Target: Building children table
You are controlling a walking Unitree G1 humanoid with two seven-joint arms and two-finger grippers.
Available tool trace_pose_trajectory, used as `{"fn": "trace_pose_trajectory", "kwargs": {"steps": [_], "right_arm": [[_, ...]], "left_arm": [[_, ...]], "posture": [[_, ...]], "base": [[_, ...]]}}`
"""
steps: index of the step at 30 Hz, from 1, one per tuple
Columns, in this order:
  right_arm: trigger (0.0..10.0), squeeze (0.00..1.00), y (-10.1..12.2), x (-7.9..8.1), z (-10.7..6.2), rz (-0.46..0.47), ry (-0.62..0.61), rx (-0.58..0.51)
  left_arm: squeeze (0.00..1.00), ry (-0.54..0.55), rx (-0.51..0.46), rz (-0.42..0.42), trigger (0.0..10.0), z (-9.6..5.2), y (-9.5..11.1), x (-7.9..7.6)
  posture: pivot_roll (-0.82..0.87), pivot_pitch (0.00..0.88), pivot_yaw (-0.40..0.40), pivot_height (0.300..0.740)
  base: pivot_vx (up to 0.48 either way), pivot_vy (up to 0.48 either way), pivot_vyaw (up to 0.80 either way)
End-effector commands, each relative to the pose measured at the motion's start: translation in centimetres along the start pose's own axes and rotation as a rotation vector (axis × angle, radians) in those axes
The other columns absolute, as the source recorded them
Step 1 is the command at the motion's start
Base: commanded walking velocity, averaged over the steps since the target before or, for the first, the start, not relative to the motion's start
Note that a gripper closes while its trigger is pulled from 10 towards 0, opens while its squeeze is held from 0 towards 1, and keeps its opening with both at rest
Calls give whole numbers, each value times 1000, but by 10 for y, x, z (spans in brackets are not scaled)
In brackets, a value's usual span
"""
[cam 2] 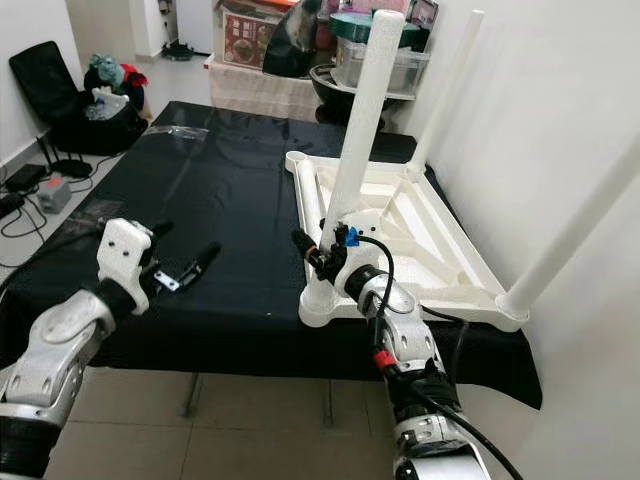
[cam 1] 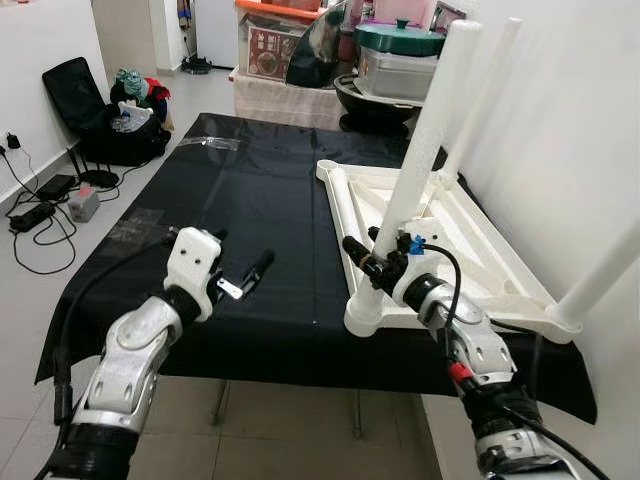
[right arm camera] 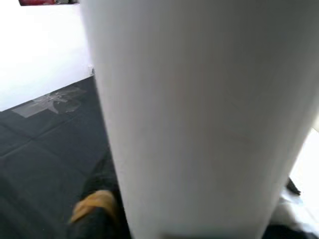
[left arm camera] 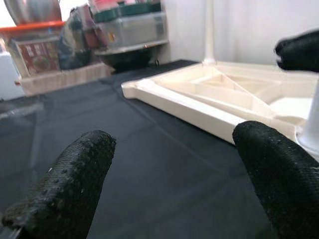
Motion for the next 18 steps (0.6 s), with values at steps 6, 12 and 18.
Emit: {"fn": "trace_pose_trajectory", "kwargs": {"steps": [6, 12, 18], "right_arm": [[0, 0, -12, -29, -6, -34, -286, 22], [0, 0, -15, -52, -17, -50, -524, 25], [0, 0, -31, -56, -56, 1, -936, -65]], "left_arm": [[0, -40, -1, -14, 10000, -3, 1, -12], [0, -39, 0, -12, 10000, -4, 2, -11], [0, -39, -5, -22, 10000, 0, 3, -15]], "posture": [[146, 0, -151, 740], [141, 0, -150, 740], [123, 0, -135, 740]], "base": [[0, 0, 0], [0, 0, 0], [0, 0, 0]]}}
Point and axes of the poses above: a point about 5 cm out from each wrist's last joint towards the gripper, its own z axis pointing out of the wrist towards the gripper, its own y axis along the axis of the wrist's last joint, x = y × z, the point moved 1 cm from there along z, pointing out of the wrist towards the gripper, and after that the axes turned 14 degrees about z, right-handed, at the moved point
